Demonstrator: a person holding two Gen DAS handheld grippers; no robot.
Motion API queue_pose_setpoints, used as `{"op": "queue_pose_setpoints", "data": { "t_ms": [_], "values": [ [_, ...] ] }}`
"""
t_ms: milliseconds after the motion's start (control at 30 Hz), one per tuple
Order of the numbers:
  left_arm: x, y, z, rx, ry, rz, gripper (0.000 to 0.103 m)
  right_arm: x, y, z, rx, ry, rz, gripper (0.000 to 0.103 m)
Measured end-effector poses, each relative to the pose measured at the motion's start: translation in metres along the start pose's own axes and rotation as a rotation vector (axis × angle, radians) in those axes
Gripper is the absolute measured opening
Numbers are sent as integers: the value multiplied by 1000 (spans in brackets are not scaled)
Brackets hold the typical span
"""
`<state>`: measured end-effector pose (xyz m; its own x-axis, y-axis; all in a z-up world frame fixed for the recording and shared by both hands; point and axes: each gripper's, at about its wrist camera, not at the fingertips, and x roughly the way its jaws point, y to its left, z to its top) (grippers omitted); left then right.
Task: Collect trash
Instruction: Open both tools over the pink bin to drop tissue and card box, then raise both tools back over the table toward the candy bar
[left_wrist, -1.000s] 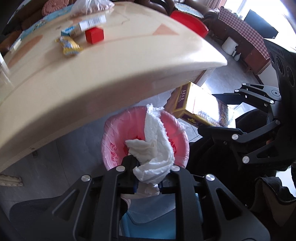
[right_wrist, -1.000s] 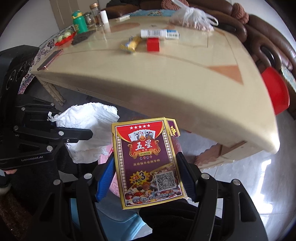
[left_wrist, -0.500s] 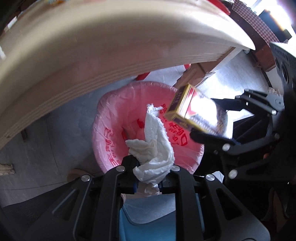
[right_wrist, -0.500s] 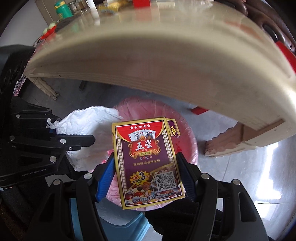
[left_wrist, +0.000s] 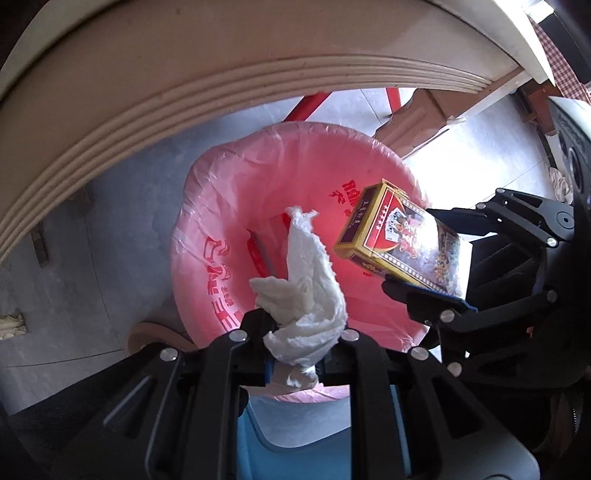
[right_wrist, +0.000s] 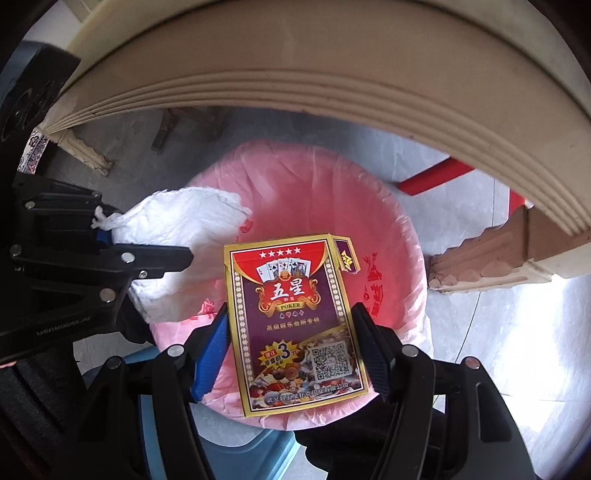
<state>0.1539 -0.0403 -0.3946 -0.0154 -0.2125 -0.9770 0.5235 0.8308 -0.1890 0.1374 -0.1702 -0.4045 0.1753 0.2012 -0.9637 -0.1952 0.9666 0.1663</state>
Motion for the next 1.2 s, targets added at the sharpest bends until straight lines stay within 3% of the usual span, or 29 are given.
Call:
{"op": "queue_pose_setpoints", "data": {
  "t_ms": [267,733,1000,1200],
  "values": [
    [6,-1,3,-4,8,7,16,11,4,4,-21,17,17,64],
    [-5,8,2,-27,-30,87,54,7,-6,5,31,-2,43,76],
    [-20,9,-2,-34,-64,106,58,-5,-3,6,28,-39,40,77],
    [-64,-1,-15,-24,-139,109,58,-37,4,2,31,-97,50,77]
  ]
}}
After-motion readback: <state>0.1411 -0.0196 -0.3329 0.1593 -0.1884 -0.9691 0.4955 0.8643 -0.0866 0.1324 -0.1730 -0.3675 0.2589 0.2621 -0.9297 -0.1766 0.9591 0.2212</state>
